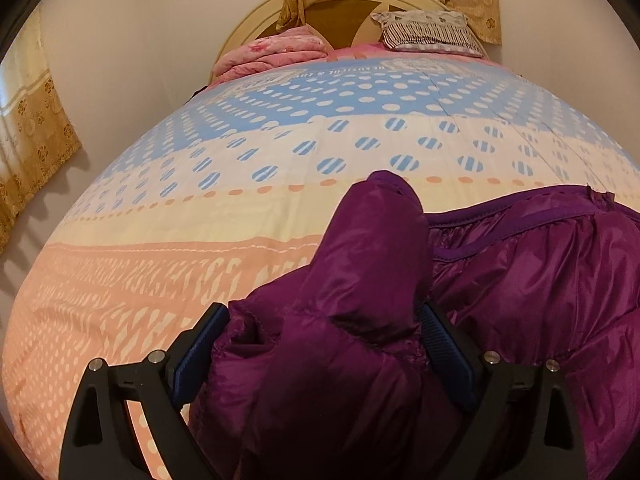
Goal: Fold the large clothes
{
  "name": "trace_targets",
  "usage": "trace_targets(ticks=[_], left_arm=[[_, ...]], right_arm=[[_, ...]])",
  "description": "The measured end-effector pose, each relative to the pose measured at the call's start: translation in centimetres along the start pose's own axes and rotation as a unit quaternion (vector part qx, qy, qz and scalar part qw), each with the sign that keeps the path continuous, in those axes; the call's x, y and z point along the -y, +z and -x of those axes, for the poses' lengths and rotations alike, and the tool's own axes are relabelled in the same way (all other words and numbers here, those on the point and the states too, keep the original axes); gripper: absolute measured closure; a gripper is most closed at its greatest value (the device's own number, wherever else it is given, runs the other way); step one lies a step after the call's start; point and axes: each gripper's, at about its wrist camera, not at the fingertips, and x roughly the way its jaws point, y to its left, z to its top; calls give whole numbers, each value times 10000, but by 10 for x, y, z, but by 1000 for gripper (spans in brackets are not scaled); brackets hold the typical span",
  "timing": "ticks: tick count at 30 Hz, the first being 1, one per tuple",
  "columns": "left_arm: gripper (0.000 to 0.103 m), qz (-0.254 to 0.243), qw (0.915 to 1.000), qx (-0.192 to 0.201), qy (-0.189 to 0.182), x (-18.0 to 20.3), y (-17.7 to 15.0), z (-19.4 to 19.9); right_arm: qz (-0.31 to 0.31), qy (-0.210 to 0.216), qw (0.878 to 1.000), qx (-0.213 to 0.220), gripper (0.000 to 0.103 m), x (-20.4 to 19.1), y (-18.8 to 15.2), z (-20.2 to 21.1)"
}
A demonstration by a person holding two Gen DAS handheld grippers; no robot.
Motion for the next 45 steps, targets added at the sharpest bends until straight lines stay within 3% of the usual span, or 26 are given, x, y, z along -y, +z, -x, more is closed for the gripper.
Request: trace_targets(ticks=[12, 14, 16, 20, 22, 24, 26, 29, 45], left_arm=[[5, 51, 9998, -194, -34, -1, 4, -5], [5, 163, 9993, -277, 197, -5, 9, 4], [5, 291, 9990, -184, 298, -3, 14, 22], [5, 451, 9983, 337, -115, 19, 26, 62], [5, 399, 9987, 278, -139, 34, 28, 59], [5, 243, 9994, 224, 74, 50, 24, 47], [5, 94, 9998, -34, 170, 62, 17, 26], [4, 306, 9995, -21, 13, 63, 8, 16], [1, 168, 9993, -190, 275, 74, 5, 3]], right_arm=[[18, -57, 9999, -156, 34, 1, 1, -7], [110, -188, 9995, -215, 34, -3, 2, -6], [262, -441, 9984, -240, 35, -12, 5, 1], [249, -439, 9986, 146, 33, -34, 14, 29], [278, -356, 9988, 182, 32, -47, 19, 31], [313, -507, 9981, 167, 32, -55, 18, 19], [319, -502, 9982, -65, 32, -53, 11, 0], [155, -491, 9987, 21, 32, -43, 4, -5], [252, -650, 9974, -159, 29, -47, -3, -14]])
